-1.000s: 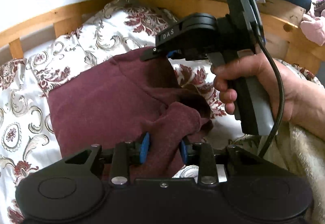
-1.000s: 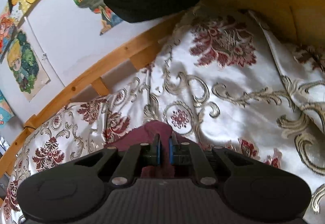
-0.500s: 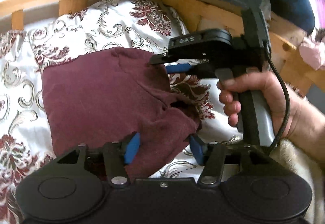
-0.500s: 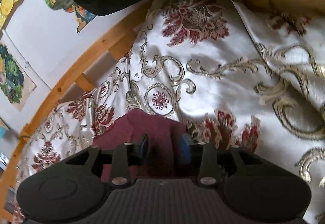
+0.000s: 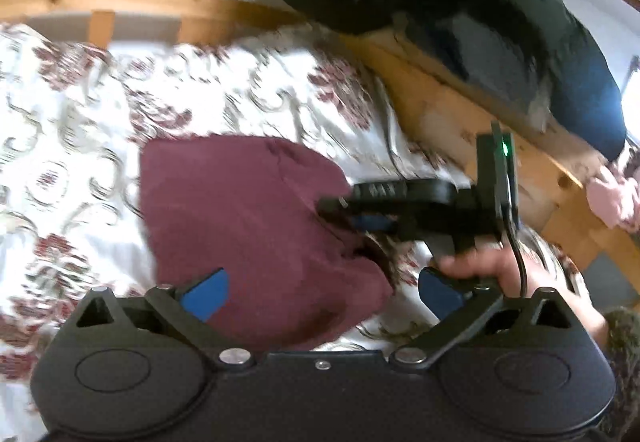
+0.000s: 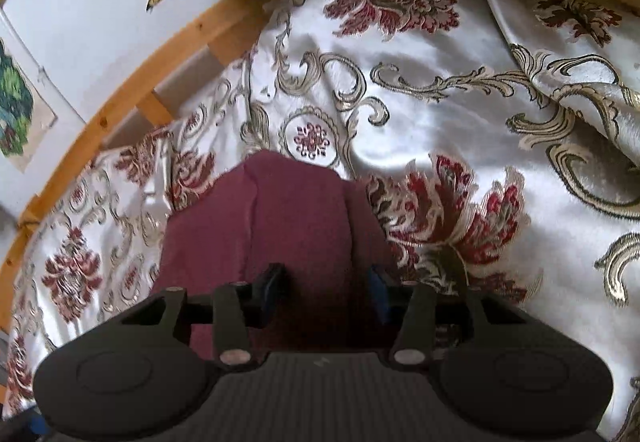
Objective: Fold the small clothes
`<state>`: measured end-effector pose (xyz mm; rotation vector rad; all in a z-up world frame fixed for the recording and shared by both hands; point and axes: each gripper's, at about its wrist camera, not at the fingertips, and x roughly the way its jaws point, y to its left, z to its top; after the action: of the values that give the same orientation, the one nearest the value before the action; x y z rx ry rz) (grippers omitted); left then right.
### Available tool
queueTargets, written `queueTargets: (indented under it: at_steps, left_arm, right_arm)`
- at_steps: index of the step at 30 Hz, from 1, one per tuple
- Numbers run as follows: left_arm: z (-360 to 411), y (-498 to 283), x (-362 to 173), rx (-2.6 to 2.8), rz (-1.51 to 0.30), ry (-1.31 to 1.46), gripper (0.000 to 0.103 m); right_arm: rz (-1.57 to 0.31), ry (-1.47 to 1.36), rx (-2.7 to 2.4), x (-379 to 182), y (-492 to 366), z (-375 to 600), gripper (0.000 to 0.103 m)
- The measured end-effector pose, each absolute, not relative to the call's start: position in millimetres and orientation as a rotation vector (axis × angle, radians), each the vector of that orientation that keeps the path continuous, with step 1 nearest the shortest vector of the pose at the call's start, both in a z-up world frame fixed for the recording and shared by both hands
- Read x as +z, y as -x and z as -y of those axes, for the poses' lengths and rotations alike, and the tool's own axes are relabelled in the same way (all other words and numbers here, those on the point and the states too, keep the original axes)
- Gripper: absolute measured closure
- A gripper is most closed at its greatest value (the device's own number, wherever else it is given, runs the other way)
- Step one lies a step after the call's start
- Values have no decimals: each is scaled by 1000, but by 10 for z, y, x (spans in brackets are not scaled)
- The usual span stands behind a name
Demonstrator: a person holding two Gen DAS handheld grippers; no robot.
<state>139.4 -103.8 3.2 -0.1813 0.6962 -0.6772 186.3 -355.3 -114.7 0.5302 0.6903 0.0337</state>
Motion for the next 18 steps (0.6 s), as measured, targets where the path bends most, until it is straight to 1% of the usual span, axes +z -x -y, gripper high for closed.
queueTargets:
  at_steps: [2,5,12,18]
  left_arm:
    - [946,-1397,40,-646,-678,189,1]
    - [836,-1479,-10,-590,-702,199,1]
    - [527,-1708,-208,-487,-788,352,1]
    - [429,-1796,-413,-457,-860,407,1]
  right_arm:
    - [-689,-518,19,-1143,-1848,3537,81]
    - [-662,-495,-2,-1111,-1804,3519,94]
    - [-572,-431,-99,-987,-1675,3491,96]
    - [-663,-468,-119,-1117,-1796,3547,96]
